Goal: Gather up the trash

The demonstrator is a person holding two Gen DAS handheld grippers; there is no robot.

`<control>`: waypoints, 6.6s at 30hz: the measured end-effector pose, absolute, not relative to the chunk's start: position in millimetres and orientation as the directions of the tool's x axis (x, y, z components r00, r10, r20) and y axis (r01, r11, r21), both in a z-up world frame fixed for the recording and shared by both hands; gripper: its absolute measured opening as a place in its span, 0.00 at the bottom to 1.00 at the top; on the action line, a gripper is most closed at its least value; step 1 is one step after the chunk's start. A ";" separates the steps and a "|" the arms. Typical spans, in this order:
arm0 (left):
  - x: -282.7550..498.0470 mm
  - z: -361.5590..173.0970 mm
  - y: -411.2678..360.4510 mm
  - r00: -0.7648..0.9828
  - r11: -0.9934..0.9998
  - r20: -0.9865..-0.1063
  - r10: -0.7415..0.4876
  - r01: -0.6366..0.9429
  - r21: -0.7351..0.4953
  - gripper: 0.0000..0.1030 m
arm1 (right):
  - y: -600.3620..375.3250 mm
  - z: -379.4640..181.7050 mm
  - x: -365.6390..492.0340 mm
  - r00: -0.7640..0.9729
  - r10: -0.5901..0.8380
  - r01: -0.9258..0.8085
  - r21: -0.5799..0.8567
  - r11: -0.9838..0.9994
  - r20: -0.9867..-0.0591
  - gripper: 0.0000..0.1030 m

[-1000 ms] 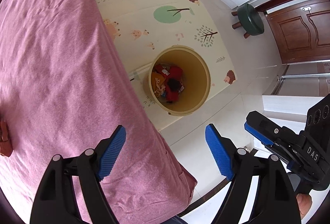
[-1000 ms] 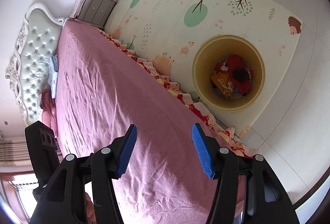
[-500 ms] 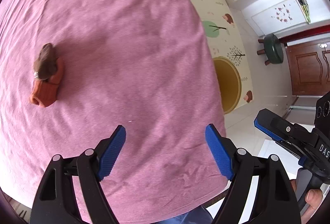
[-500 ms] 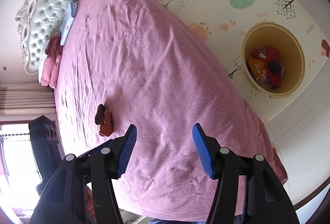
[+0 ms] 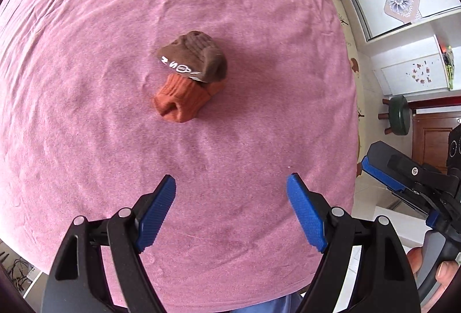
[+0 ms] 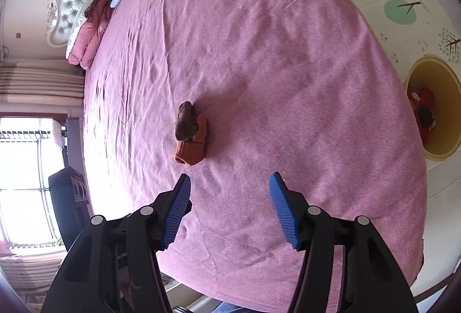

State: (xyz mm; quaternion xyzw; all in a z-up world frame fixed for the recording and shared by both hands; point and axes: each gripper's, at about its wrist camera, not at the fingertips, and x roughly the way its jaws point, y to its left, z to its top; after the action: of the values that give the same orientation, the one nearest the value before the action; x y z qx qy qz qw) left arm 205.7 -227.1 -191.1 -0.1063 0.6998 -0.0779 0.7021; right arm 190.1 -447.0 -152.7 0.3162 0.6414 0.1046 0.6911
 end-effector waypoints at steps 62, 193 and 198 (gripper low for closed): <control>272.9 -274.8 -180.9 -0.080 0.898 -0.907 -0.412 -0.205 -0.390 0.33 | -336.0 -217.8 308.6 -0.056 0.505 0.064 0.502 0.863 -0.861 0.11; 191.7 -171.1 -524.0 -0.073 0.876 -0.954 -0.290 0.381 -0.296 0.70 | -716.7 -136.3 84.4 0.361 0.384 0.555 0.527 0.644 -0.850 0.41; 178.9 -162.9 -461.7 -0.044 0.908 -0.956 -0.289 0.303 -0.288 0.70 | -655.9 -129.6 88.9 0.312 0.430 0.482 0.531 0.697 -0.847 0.41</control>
State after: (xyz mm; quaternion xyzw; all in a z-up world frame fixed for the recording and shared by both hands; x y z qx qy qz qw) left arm 178.9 -461.7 -162.9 0.0051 0.6902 -0.2139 0.6913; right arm 88.9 -655.9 -129.6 0.3890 0.5862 -0.0183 0.7104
